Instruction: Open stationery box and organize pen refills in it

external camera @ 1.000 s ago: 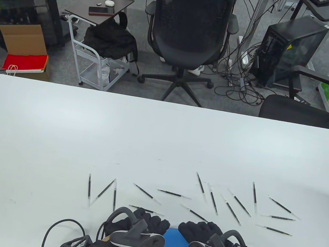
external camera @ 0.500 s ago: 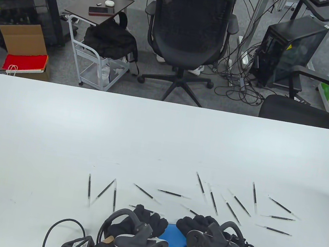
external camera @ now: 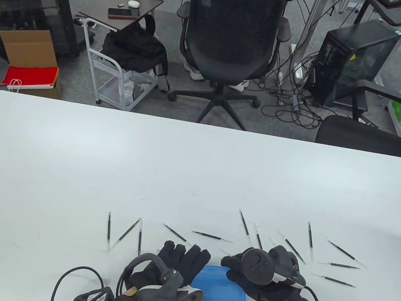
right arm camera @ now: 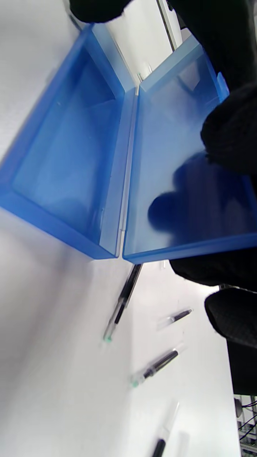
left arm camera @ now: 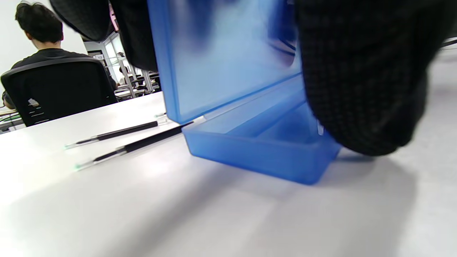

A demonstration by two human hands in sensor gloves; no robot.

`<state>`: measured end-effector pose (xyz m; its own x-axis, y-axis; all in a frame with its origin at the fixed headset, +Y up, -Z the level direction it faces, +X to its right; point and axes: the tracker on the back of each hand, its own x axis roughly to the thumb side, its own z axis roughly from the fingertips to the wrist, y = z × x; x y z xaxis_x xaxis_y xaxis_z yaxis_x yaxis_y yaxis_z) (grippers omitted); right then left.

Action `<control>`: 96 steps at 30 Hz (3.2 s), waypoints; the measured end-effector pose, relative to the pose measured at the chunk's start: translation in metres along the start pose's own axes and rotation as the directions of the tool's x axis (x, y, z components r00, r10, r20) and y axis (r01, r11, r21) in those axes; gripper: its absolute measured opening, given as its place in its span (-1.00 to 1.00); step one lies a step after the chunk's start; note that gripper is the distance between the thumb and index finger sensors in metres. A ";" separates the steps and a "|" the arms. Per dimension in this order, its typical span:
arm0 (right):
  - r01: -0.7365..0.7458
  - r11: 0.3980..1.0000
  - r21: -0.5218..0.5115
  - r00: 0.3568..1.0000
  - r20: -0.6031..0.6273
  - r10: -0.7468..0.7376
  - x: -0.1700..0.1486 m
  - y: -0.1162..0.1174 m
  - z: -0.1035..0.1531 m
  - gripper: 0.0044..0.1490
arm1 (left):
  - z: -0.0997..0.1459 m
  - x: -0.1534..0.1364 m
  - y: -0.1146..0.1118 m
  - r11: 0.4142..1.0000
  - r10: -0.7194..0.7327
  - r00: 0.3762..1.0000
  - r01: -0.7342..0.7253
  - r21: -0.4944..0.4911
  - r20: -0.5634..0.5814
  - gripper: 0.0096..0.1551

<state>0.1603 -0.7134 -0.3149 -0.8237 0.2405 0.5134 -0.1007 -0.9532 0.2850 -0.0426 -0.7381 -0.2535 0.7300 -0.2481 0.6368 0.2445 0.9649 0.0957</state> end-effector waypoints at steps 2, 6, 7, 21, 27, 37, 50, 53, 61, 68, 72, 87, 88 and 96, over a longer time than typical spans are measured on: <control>0.062 0.998 0.024 0.998 -0.034 -0.061 -0.006 -0.001 -0.007 -0.33 | 0.000 -0.001 0.000 1.000 0.004 1.000 -0.004 -0.003 -0.009 0.67; 0.154 0.986 0.062 0.985 -0.085 -0.149 -0.016 0.000 -0.018 -0.32 | -0.001 -0.002 0.000 1.000 -0.001 1.000 0.000 -0.027 -0.027 0.66; 0.161 0.985 0.066 0.984 -0.086 -0.155 -0.017 0.001 -0.019 -0.32 | -0.001 -0.002 0.000 1.000 -0.002 1.000 0.001 -0.026 -0.027 0.66; 0.151 0.956 -0.252 0.978 -0.102 -0.182 -0.039 -0.028 0.015 -0.33 | -0.002 -0.006 -0.001 0.997 0.036 0.999 -0.039 -0.066 -0.037 0.66; 0.051 0.981 -0.189 0.976 -0.199 -0.089 -0.051 -0.016 0.021 -0.28 | -0.003 -0.009 -0.001 0.995 0.057 0.998 -0.059 -0.077 -0.032 0.67; -0.285 0.954 -0.092 0.945 -0.194 0.264 -0.033 0.026 0.014 -0.15 | -0.004 -0.013 -0.003 0.993 0.084 0.996 -0.087 -0.085 -0.034 0.66; -0.258 0.961 -0.095 0.949 -0.210 0.234 -0.031 0.033 0.003 -0.27 | -0.005 -0.014 -0.003 0.992 0.088 0.996 -0.091 -0.089 -0.030 0.66; -0.263 0.958 -0.113 0.947 -0.222 0.234 -0.030 0.034 0.004 -0.30 | -0.005 -0.015 -0.003 0.991 0.097 0.995 -0.099 -0.090 -0.027 0.66; -0.296 0.942 -0.157 0.934 -0.254 0.251 -0.027 0.037 0.004 -0.39 | -0.006 -0.015 -0.003 0.991 0.095 0.995 -0.097 -0.093 -0.028 0.66; -0.321 0.935 -0.149 0.924 -0.265 0.275 -0.025 0.038 0.002 -0.35 | -0.006 -0.016 -0.004 0.990 0.101 0.994 -0.104 -0.097 -0.034 0.66; -0.340 0.930 -0.138 0.916 -0.271 0.295 -0.023 0.039 0.001 -0.33 | -0.006 -0.016 -0.004 0.989 0.106 0.994 -0.109 -0.100 -0.037 0.66; -0.489 0.872 -0.038 0.845 -0.271 0.462 -0.011 0.043 0.003 -0.25 | -0.005 -0.018 -0.005 0.989 0.105 0.994 -0.108 -0.102 -0.037 0.65; -0.493 0.869 -0.039 0.845 -0.258 0.468 -0.011 0.043 0.003 -0.26 | -0.005 -0.018 -0.005 0.989 0.106 0.994 -0.109 -0.102 -0.037 0.65; -0.516 0.854 -0.062 0.842 -0.220 0.493 -0.012 0.044 0.004 -0.26 | -0.005 -0.018 -0.005 0.988 0.108 0.993 -0.111 -0.104 -0.038 0.65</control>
<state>0.1682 -0.7576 -0.3053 -0.8660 -0.3076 0.3943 0.3048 -0.9497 -0.0714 -0.0536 -0.7389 -0.2693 0.7757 -0.1455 0.6141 0.2266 0.9724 -0.0558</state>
